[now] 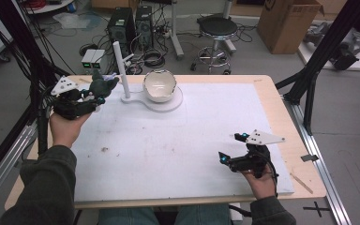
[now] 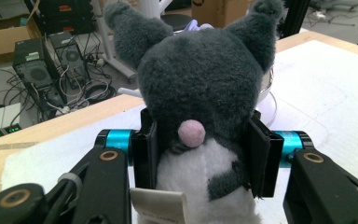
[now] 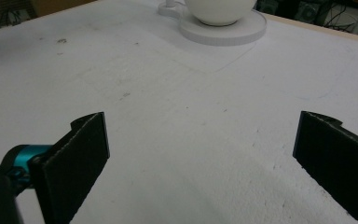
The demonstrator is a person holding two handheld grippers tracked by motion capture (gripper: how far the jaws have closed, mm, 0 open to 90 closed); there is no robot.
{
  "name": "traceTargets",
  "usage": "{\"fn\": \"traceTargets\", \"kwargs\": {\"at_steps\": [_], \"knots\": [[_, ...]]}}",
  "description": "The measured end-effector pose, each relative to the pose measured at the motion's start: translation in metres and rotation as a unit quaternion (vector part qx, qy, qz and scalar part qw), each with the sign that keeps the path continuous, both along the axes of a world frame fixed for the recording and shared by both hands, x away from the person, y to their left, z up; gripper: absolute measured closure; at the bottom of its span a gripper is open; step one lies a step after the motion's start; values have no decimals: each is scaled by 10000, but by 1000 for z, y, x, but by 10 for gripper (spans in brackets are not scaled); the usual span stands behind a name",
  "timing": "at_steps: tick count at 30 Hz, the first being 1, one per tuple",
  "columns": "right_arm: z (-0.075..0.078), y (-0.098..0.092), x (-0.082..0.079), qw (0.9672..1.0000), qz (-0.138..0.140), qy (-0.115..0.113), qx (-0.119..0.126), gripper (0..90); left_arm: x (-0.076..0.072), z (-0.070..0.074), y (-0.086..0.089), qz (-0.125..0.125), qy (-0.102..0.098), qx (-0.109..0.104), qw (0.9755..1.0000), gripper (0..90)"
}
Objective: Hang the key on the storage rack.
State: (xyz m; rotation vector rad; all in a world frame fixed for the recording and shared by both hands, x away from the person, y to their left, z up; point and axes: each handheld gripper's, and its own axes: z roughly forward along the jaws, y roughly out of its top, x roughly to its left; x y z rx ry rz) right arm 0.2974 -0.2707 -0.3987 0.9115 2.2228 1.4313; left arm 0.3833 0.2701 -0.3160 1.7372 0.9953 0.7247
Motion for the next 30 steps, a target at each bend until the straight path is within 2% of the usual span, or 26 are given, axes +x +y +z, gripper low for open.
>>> {"fn": "traceTargets", "kwargs": {"at_steps": [22,30], "knots": [[1,-2,-1,10000,39,-13,53,28,22,1,-9,168,181,170,9996,537],[1,-2,-1,10000,48,-19,65,28,27,-3,-10,263,275,338,9987,537]]}}
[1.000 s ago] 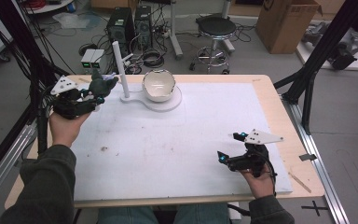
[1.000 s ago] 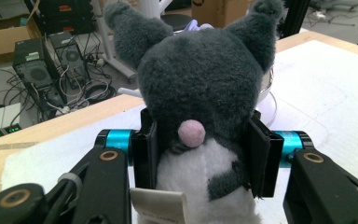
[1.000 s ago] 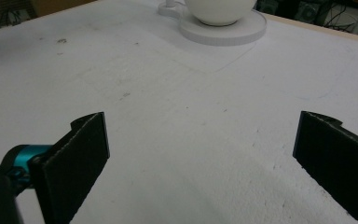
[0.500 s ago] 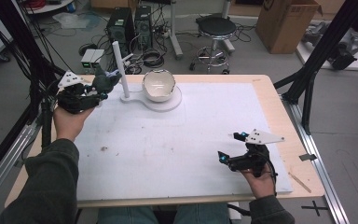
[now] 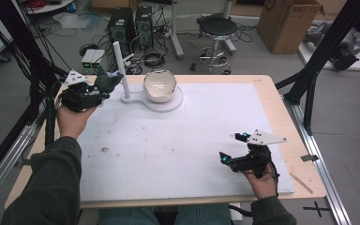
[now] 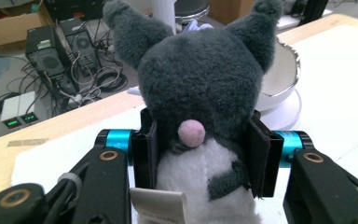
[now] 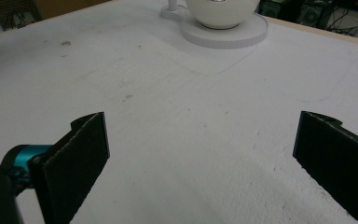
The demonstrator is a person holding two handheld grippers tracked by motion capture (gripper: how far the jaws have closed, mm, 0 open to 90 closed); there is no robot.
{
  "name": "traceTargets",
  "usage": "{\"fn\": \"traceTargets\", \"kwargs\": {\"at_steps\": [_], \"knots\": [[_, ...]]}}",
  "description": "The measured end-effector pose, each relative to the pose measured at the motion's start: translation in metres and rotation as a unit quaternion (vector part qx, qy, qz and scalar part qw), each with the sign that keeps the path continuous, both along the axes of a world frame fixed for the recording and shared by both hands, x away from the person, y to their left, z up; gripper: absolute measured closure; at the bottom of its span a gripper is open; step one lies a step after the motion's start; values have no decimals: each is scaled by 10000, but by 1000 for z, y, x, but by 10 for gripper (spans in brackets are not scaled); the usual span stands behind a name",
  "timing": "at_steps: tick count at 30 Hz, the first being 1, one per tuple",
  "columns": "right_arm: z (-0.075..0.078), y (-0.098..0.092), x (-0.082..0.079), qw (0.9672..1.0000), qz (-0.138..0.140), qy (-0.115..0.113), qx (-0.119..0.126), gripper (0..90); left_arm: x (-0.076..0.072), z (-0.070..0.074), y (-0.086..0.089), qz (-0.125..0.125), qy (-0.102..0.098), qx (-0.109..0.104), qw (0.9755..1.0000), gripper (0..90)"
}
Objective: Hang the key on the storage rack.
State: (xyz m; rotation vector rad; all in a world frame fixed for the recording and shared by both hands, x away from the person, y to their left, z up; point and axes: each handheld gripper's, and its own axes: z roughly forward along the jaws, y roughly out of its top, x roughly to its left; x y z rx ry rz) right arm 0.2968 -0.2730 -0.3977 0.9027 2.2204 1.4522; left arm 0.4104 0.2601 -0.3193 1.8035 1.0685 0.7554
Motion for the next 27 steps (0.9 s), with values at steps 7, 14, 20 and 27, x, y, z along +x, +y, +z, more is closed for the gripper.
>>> {"fn": "traceTargets", "kwargs": {"at_steps": [7,14,20,27], "knots": [[0,0,0,10000,12,12,0,28,4,-4,-4,17,21,44,10000,537],[-1,1,0,10000,31,32,-5,28,7,-8,-8,25,90,148,9998,536],[0,0,0,10000,37,33,13,28,7,-9,-10,-3,107,231,9997,536],[0,0,0,10000,33,-12,9,28,7,-10,-12,-57,113,303,9995,536]]}}
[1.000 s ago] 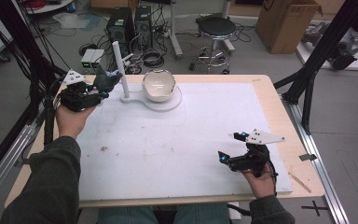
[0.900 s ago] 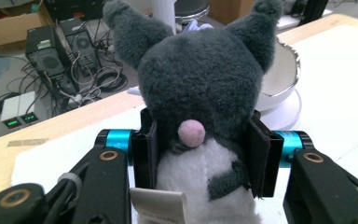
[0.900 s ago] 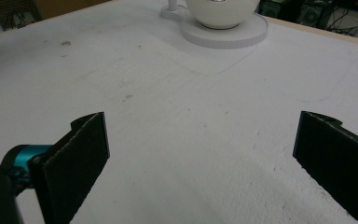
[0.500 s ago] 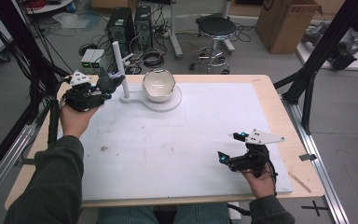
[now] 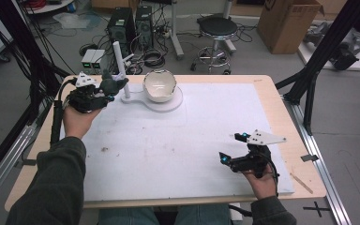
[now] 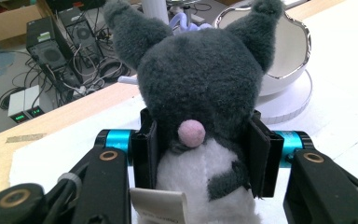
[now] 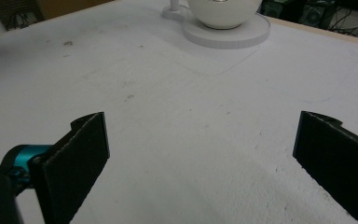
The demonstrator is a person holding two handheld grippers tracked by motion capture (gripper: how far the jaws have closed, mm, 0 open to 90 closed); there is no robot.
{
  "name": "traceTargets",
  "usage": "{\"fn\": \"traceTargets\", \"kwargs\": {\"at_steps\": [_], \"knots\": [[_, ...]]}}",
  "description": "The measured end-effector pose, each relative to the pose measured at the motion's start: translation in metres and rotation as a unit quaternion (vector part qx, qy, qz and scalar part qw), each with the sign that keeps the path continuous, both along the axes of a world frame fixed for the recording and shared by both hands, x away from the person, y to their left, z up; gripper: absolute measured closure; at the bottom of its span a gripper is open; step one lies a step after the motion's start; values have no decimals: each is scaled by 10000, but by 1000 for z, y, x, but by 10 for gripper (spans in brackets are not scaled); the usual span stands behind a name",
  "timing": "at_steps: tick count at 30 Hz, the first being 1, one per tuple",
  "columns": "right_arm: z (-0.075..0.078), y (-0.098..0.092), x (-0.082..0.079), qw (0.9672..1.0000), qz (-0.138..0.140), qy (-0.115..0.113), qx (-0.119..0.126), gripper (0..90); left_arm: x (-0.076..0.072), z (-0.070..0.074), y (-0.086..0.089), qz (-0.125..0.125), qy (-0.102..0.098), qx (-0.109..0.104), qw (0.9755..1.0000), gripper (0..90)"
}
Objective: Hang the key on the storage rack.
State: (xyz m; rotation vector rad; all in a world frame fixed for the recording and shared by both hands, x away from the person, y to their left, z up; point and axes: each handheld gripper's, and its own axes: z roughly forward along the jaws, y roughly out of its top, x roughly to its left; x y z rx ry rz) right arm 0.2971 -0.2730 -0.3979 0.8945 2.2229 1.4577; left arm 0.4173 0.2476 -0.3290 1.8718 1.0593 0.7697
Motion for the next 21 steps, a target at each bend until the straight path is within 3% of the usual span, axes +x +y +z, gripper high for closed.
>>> {"fn": "traceTargets", "kwargs": {"at_steps": [16,21], "knots": [[0,0,0,10000,5,15,18,28,-2,-1,-7,-254,8,191,9995,535],[0,-1,0,10000,-2,35,28,28,-1,-2,-7,-227,43,217,9995,535]]}}
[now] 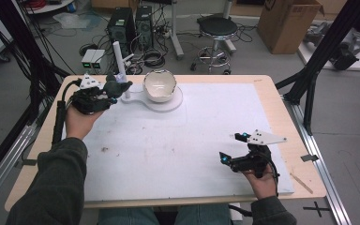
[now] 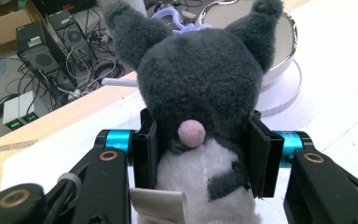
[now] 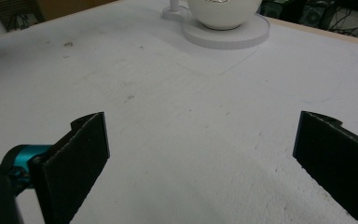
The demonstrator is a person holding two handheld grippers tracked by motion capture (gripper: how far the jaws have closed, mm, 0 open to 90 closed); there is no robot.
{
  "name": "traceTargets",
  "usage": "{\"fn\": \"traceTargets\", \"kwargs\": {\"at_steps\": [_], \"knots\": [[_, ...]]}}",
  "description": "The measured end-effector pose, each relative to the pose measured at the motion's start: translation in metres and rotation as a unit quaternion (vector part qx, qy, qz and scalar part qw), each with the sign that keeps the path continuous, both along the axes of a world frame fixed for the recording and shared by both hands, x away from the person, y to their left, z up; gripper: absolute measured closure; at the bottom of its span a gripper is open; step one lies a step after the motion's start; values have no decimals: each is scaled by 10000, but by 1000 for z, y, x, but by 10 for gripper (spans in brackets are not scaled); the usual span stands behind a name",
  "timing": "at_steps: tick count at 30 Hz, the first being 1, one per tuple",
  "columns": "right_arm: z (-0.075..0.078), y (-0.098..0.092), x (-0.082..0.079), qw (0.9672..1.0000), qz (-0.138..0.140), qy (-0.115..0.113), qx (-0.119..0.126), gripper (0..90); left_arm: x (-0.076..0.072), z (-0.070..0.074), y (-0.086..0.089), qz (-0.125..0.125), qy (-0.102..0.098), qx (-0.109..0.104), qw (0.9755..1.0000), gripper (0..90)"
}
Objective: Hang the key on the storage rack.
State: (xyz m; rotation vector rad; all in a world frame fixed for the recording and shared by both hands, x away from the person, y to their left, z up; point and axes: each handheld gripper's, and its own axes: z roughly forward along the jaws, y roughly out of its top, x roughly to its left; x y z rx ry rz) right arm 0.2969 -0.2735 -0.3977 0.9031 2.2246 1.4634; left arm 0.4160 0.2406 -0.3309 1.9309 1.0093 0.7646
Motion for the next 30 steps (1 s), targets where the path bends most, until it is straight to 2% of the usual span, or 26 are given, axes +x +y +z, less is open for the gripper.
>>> {"fn": "traceTargets", "kwargs": {"at_steps": [10,22,30], "knots": [[0,0,0,10000,9,-12,0,28,2,-2,-1,19,44,26,10000,534],[0,0,0,10000,14,-26,9,28,4,-13,2,198,125,-139,9996,529],[0,0,0,10000,9,-14,15,28,5,-15,0,198,137,-142,9996,526]]}}
